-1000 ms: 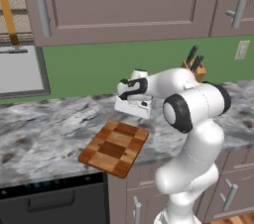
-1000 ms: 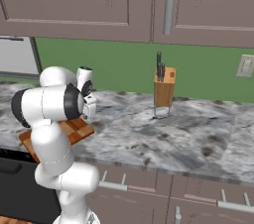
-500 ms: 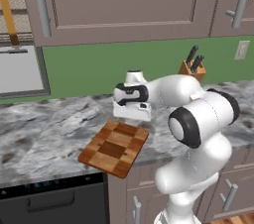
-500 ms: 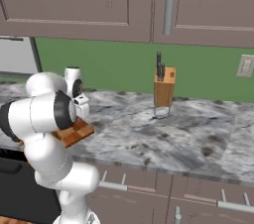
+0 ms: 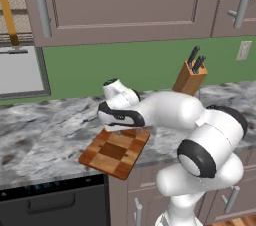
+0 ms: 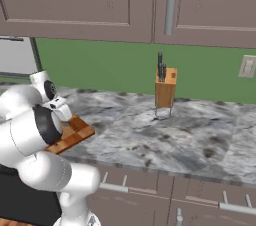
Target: Move the cutting board and knife to the sink. Then move spray from the cabinet to the counter.
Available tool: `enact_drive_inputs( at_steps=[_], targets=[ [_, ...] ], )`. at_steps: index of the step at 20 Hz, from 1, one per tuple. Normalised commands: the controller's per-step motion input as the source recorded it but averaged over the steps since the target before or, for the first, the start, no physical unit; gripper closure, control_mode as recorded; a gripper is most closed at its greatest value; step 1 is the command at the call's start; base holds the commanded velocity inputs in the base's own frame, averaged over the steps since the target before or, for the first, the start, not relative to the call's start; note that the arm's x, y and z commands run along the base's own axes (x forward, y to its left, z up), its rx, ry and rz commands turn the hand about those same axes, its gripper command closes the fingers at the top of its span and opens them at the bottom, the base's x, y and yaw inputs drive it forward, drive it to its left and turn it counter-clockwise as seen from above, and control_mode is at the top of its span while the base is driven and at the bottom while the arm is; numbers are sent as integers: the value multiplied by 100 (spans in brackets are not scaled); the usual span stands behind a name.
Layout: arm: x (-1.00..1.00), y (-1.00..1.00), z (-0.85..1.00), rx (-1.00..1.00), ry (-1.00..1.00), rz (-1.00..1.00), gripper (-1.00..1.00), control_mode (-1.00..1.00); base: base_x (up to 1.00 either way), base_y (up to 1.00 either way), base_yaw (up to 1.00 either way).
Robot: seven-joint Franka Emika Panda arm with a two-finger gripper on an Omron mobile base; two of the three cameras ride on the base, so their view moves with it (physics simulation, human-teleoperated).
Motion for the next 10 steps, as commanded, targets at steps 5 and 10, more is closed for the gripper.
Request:
enact_drive_inputs(
  at_steps=[5,10],
  targets=[
    [-45,45,27,-26,0,11,-100,-100,0,0,0],
    [-56,45,1,-28,0,13,-100,-100,0,0,0]
  ],
)
